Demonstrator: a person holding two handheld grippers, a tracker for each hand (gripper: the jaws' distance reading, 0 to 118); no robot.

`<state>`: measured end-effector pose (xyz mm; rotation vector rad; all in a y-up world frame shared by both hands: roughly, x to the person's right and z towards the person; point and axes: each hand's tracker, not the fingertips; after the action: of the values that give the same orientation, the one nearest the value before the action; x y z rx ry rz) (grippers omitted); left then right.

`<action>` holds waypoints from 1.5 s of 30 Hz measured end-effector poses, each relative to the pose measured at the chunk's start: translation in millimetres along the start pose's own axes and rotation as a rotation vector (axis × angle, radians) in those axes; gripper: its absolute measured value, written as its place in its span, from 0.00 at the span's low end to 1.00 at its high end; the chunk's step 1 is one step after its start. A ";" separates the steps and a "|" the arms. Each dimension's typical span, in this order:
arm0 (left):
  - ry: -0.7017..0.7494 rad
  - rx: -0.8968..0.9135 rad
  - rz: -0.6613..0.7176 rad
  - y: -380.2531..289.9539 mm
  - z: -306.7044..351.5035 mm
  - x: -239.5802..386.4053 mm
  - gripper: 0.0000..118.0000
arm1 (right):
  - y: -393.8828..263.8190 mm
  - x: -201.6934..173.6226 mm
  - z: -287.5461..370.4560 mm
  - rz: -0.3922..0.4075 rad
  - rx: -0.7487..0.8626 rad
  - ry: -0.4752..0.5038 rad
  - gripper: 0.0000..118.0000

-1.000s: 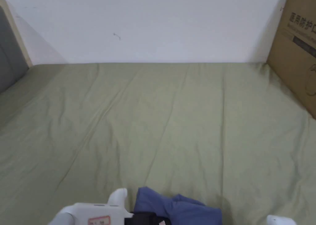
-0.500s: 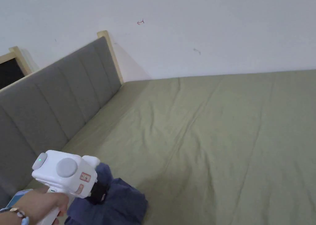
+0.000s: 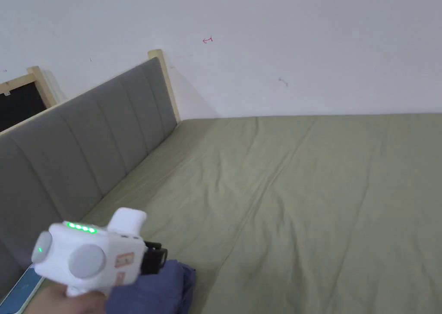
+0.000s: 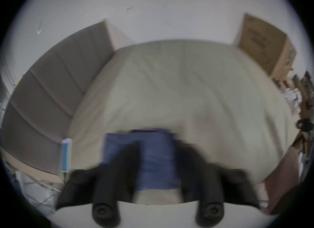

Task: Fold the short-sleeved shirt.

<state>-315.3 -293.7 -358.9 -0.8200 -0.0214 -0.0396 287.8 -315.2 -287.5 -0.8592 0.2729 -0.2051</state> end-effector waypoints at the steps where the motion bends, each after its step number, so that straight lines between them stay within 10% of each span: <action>1: -0.016 0.012 0.013 -8.5 4.3 25.2 0.02 | 0.9 -0.8 1.5 0.002 0.003 0.008 0.00; 8: -0.229 0.503 0.170 -17.6 94.1 185.9 0.00 | 14.7 -23.8 35.2 0.076 0.154 0.026 0.00; 17: -0.127 0.918 -0.040 26.5 180.1 291.2 0.00 | 54.3 -33.1 148.2 0.102 0.975 -0.085 0.00; 33: 0.017 0.840 0.014 -29.3 165.3 312.1 0.02 | 7.6 -0.3 138.8 0.071 0.814 -0.213 0.00; 35: -0.011 0.853 0.026 -33.0 170.1 309.5 0.23 | 5.0 -0.7 142.5 0.074 0.833 -0.231 0.14; 38: -0.016 0.860 0.035 -30.0 175.2 307.1 0.97 | 6.9 -4.4 148.6 0.111 0.846 -0.241 0.68; 42: -0.005 0.906 0.050 -31.1 185.5 301.6 1.00 | 6.1 -13.4 154.4 0.155 0.884 -0.253 0.99; 45: 0.006 0.908 0.047 -26.4 189.9 297.5 1.00 | 6.9 -18.3 155.4 0.151 0.897 -0.277 1.00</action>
<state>-19.9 -180.8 -199.8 0.0876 -0.0118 0.0141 320.3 -194.3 -193.4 0.0292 -0.0296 -0.0491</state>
